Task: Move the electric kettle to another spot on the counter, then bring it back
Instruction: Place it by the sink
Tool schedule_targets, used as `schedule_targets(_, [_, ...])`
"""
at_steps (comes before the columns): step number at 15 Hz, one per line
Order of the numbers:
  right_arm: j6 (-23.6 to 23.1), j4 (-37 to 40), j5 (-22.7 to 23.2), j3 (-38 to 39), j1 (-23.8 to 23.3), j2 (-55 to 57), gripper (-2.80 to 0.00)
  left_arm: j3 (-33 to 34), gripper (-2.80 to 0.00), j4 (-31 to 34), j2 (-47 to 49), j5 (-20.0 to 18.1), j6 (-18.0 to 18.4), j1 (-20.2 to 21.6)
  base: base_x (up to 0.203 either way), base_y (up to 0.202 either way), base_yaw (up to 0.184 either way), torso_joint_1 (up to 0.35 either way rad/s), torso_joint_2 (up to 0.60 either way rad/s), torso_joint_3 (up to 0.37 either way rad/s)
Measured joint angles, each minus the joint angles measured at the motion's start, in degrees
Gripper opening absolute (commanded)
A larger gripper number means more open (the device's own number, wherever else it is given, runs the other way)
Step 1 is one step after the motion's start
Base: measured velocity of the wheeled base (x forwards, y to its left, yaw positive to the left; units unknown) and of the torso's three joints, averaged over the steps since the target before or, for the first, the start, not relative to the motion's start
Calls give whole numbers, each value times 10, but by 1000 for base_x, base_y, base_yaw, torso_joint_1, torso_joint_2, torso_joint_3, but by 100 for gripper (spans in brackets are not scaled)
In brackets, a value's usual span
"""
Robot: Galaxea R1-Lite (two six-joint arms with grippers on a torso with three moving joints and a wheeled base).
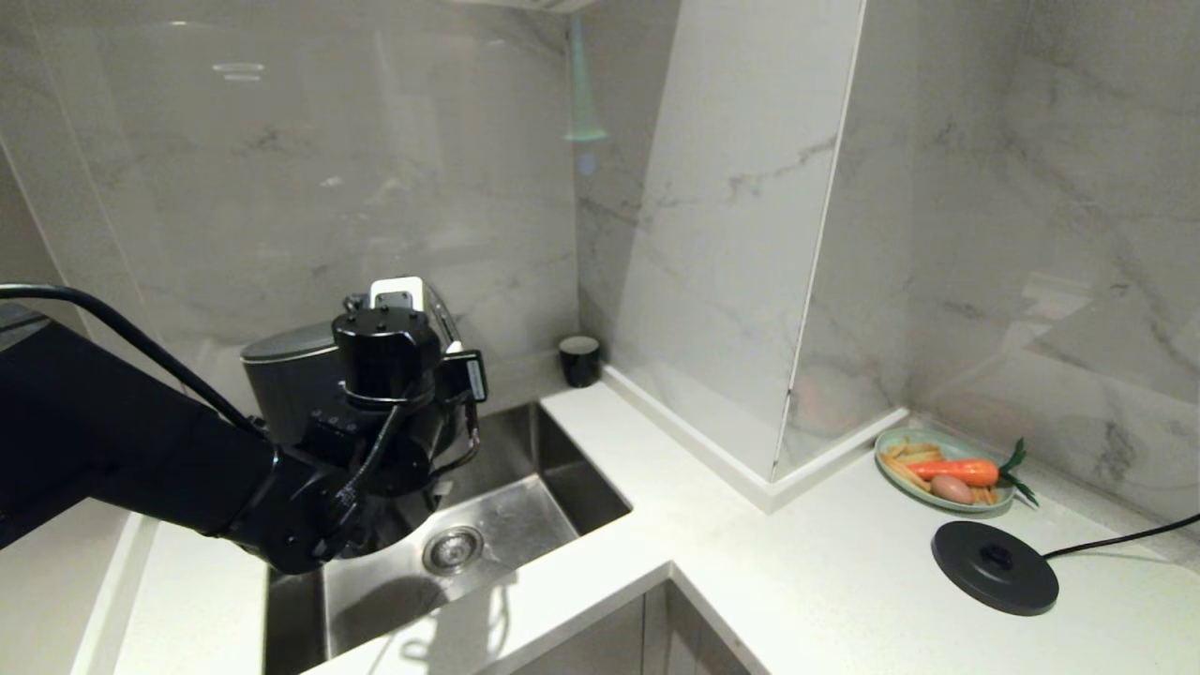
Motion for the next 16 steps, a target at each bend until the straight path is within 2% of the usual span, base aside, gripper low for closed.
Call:
schedule_targets(5, [0, 0, 0, 0, 0, 0, -280, -31, -280, 16, 18, -3, 3, -57, 0, 0, 0, 0, 0, 0])
schedule_targets(7, [0, 0, 0, 0, 0, 0, -280, -67, -280, 25, 26, -1, 2, -82, 0, 0, 0, 0, 0, 0])
schedule_targets(11, [0, 0, 0, 0, 0, 0, -280, -198, -280, 47, 86, 17, 8, -126, 0, 0, 0, 0, 0, 0])
schedule_targets(14, [0, 0, 0, 0, 0, 0, -280, -306, -280, 58, 158, 6, 10, -148, 0, 0, 0, 0, 0, 0])
schedule_targets(16, [0, 0, 0, 0, 0, 0, -280, -352, -280, 71, 205, -11, 10, -163, 0, 0, 0, 0, 0, 0])
